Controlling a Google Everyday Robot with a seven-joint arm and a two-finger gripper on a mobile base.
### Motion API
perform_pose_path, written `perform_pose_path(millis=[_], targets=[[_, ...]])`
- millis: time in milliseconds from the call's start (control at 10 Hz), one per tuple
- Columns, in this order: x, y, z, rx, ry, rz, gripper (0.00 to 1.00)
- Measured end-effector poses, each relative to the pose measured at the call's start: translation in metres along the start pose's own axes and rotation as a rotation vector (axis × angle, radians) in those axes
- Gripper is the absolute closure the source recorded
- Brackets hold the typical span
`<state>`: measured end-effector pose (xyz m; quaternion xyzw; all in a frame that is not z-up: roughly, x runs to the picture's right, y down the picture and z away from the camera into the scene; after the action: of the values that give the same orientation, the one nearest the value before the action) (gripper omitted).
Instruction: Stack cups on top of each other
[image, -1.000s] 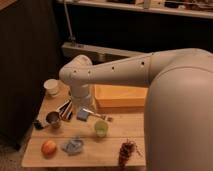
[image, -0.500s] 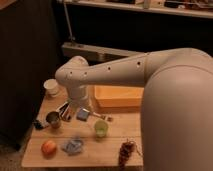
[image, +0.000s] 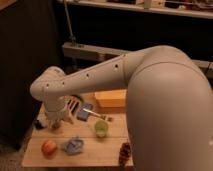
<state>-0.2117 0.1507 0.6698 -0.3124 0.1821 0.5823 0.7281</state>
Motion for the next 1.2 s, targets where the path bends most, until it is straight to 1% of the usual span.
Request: perform_pose_path(millis=[100, 500, 700, 800, 900, 1200], targets=[[0.001, -0.001, 0.000, 0.006, 0.005, 0.000, 0.35], [-0.001, 0.002, 0.001, 0.000, 0.005, -0.003, 0.35], [-0.019, 0.007, 0.001, -0.015, 0.004, -0.007, 0.35], [-0.034, 0.012, 0.001, -0.031, 0.004, -0.010, 0.35], [-0.043, 0.013, 0.001, -0.043, 0.004, -0.010, 0.35], [-0.055, 0.009, 0.007, -0.082, 0.014, 0.008, 0.35]])
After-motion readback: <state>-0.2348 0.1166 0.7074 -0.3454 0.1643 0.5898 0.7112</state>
